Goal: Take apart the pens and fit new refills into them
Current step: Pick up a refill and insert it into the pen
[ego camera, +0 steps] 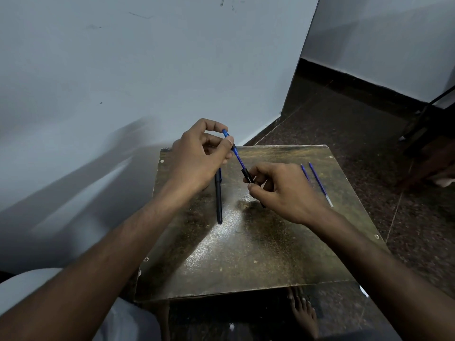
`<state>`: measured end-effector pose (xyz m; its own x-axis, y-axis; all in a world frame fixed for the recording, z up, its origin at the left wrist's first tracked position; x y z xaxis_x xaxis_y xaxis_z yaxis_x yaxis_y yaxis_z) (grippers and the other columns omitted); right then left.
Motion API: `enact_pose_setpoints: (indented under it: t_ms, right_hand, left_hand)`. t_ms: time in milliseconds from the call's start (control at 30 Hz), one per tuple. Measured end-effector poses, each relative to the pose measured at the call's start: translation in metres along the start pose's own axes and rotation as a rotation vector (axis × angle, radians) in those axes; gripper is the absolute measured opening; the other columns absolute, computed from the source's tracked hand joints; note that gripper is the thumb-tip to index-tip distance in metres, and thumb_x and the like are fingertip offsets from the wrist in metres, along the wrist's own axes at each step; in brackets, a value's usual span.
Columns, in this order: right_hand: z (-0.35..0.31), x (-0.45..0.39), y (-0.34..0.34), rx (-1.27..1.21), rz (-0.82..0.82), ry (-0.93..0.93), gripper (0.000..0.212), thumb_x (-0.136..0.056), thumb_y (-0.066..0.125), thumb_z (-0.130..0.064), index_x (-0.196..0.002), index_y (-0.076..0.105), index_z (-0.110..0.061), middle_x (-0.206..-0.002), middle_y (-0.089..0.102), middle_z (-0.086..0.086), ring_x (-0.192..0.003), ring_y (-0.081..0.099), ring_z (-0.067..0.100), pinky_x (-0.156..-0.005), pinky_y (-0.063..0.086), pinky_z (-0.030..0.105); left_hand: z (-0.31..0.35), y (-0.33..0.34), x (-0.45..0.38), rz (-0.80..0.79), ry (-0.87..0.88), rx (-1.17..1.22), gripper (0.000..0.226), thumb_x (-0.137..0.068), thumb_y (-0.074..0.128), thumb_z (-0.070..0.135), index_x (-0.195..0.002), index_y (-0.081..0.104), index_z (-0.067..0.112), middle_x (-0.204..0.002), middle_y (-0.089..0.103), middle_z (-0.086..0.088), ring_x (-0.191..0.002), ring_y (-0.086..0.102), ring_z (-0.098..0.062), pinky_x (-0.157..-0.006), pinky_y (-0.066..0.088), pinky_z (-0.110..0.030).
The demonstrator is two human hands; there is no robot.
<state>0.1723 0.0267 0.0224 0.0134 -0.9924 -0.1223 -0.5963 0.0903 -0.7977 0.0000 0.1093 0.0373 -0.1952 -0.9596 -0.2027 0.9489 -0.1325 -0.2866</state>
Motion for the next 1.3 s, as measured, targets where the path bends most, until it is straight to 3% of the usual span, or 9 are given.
enact_pose_setpoints:
  t_ms: [100,267,367,467,567,667,900,1067,1300]
  right_hand:
    - [0.002,-0.001,-0.002,-0.019,0.023,0.019,0.006,-0.097,0.073,-0.024,-0.099,0.079,-0.024,-0.074,0.074,-0.011,-0.063,0.07,0.003,-0.059,0.044,0.012]
    - [0.003,0.0,-0.003,-0.012,0.037,0.025,0.012,-0.104,0.069,-0.031,-0.098,0.076,-0.023,-0.079,0.078,-0.005,-0.065,0.07,0.002,-0.064,0.048,0.018]
    - [0.005,0.001,-0.001,-0.031,0.024,0.043,0.017,-0.106,0.066,-0.031,-0.109,0.079,-0.02,-0.083,0.08,-0.005,-0.062,0.067,-0.006,-0.061,0.043,0.006]
    - [0.001,0.001,-0.003,-0.031,0.044,0.018,0.02,-0.107,0.064,-0.032,-0.116,0.079,-0.022,-0.088,0.079,-0.006,-0.072,0.068,-0.002,-0.064,0.042,0.007]
    - [0.001,0.001,-0.007,-0.085,0.09,0.022,0.019,-0.108,0.061,-0.03,-0.117,0.078,-0.025,-0.088,0.078,-0.006,-0.084,0.072,0.008,-0.073,0.054,0.023]
    - [0.009,0.001,-0.001,-0.225,0.067,0.085,0.022,-0.11,0.057,-0.03,-0.12,0.077,-0.027,-0.087,0.073,-0.004,-0.086,0.072,0.014,-0.078,0.062,0.042]
    - [0.024,0.003,0.006,-0.591,0.16,0.193,0.009,-0.1,0.075,-0.027,-0.106,0.07,-0.025,-0.08,0.063,-0.007,-0.072,0.059,0.003,-0.07,0.048,0.029]
    - [0.021,0.004,0.013,-0.704,0.136,0.2,0.021,-0.111,0.057,-0.028,-0.114,0.075,-0.017,-0.083,0.066,-0.002,-0.07,0.053,0.012,-0.061,0.043,0.027]
    - [0.022,0.003,0.013,-0.706,0.149,0.232,0.028,-0.112,0.053,-0.034,-0.112,0.072,-0.012,-0.082,0.068,0.001,-0.053,0.047,0.001,-0.051,0.038,0.018]
  left_hand:
    - [-0.002,0.0,0.0,-0.018,-0.014,-0.021,0.018,-0.102,0.076,0.031,-0.117,0.07,0.023,-0.088,0.084,0.006,-0.078,0.081,-0.006,-0.077,0.069,-0.031]
    - [-0.004,0.001,0.0,-0.04,-0.044,-0.026,0.016,-0.098,0.079,0.038,-0.107,0.07,0.029,-0.092,0.084,0.008,-0.083,0.081,-0.012,-0.083,0.069,-0.046]
    - [-0.006,0.0,-0.001,-0.04,-0.063,-0.028,0.015,-0.096,0.08,0.043,-0.102,0.074,0.031,-0.093,0.084,0.008,-0.088,0.081,-0.016,-0.087,0.067,-0.05]
    - [-0.008,-0.002,-0.003,-0.043,-0.072,-0.038,0.018,-0.094,0.081,0.046,-0.101,0.079,0.03,-0.089,0.084,0.01,-0.087,0.08,-0.012,-0.084,0.065,-0.035]
    - [-0.007,0.005,-0.001,-0.097,-0.033,-0.094,0.018,-0.09,0.085,0.048,-0.096,0.082,0.031,-0.085,0.083,0.015,-0.082,0.078,-0.006,-0.072,0.056,-0.011]
    - [-0.008,0.014,0.003,-0.133,-0.035,-0.02,0.017,-0.091,0.085,0.045,-0.096,0.082,0.029,-0.088,0.083,0.01,-0.079,0.075,-0.001,-0.071,0.058,-0.014]
    - [-0.021,0.022,0.003,-0.138,-0.133,0.193,0.014,-0.092,0.086,0.035,-0.102,0.084,0.026,-0.083,0.082,0.016,-0.075,0.07,0.01,-0.064,0.054,-0.011]
    - [-0.026,0.023,0.0,-0.134,-0.155,0.264,0.015,-0.094,0.084,0.028,-0.108,0.083,0.024,-0.087,0.084,0.016,-0.076,0.069,0.015,-0.064,0.051,-0.006]
    - [-0.028,0.03,0.002,-0.167,-0.143,0.275,0.02,-0.097,0.082,0.024,-0.115,0.083,0.016,-0.1,0.087,0.006,-0.08,0.072,0.014,-0.066,0.049,-0.004]
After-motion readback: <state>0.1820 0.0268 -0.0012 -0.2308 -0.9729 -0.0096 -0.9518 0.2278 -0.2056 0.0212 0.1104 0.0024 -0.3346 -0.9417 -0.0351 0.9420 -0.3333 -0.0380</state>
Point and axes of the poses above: each hand's wrist, its own x-axis away from the middle knuckle, its own y-axis out of the palm, z = x × y, the point moved 8 cm from there along -x, towards the middle knuckle
